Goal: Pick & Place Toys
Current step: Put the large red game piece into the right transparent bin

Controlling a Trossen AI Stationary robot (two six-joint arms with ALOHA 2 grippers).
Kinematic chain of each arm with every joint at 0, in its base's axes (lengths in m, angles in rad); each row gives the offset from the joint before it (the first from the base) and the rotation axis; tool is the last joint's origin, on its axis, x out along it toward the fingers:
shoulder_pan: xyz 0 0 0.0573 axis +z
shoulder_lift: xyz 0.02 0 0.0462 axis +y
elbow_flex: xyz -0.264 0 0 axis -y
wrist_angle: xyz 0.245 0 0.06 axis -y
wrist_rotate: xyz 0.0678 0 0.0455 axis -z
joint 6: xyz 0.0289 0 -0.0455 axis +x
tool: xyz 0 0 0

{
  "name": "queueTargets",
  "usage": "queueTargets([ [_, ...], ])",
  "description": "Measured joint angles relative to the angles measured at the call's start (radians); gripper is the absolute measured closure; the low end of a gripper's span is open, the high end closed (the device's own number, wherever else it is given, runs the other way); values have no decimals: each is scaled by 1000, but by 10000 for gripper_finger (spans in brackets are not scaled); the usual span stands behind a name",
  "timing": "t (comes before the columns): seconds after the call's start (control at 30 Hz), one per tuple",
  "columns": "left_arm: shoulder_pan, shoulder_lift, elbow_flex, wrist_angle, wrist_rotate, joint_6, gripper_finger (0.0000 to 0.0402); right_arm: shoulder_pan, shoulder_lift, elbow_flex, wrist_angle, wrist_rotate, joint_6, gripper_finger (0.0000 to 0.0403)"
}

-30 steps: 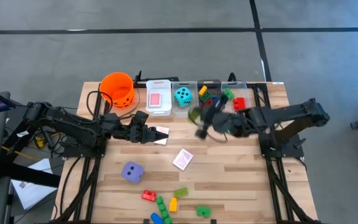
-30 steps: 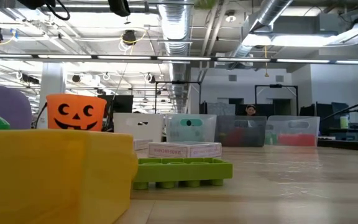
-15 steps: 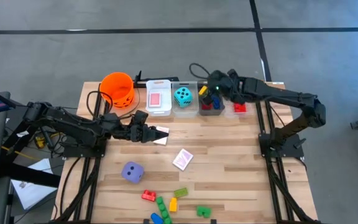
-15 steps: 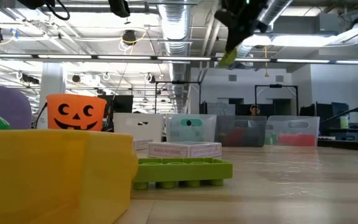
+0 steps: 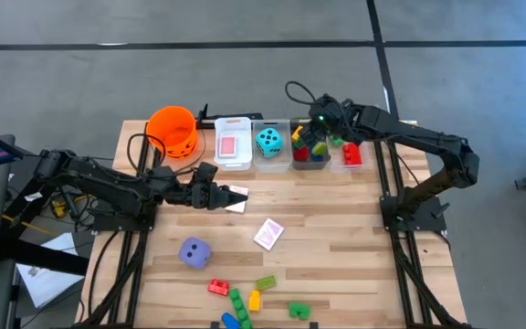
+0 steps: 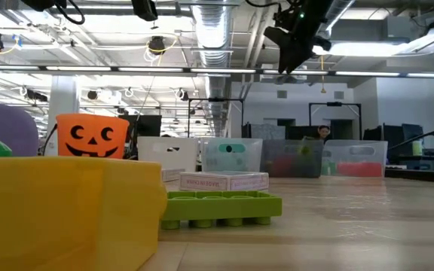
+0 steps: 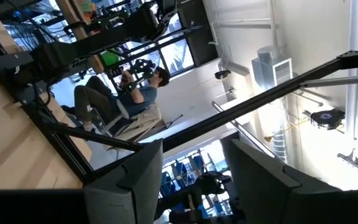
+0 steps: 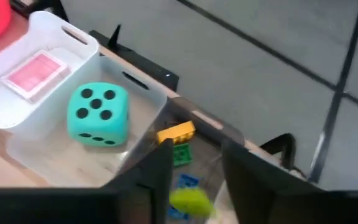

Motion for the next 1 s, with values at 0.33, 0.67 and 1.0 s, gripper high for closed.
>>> queueTargets([
  [0.33, 0, 0, 0, 0, -20, 97, 224, 157, 0, 0, 1, -279, -2, 170],
  [0.67, -9, 0, 0, 0, -19, 131, 224, 625, 0, 0, 142, -93, -2, 188],
  [1.0, -89, 0, 0, -28, -54, 435, 224, 857, 0, 0, 164, 76, 291, 217],
])
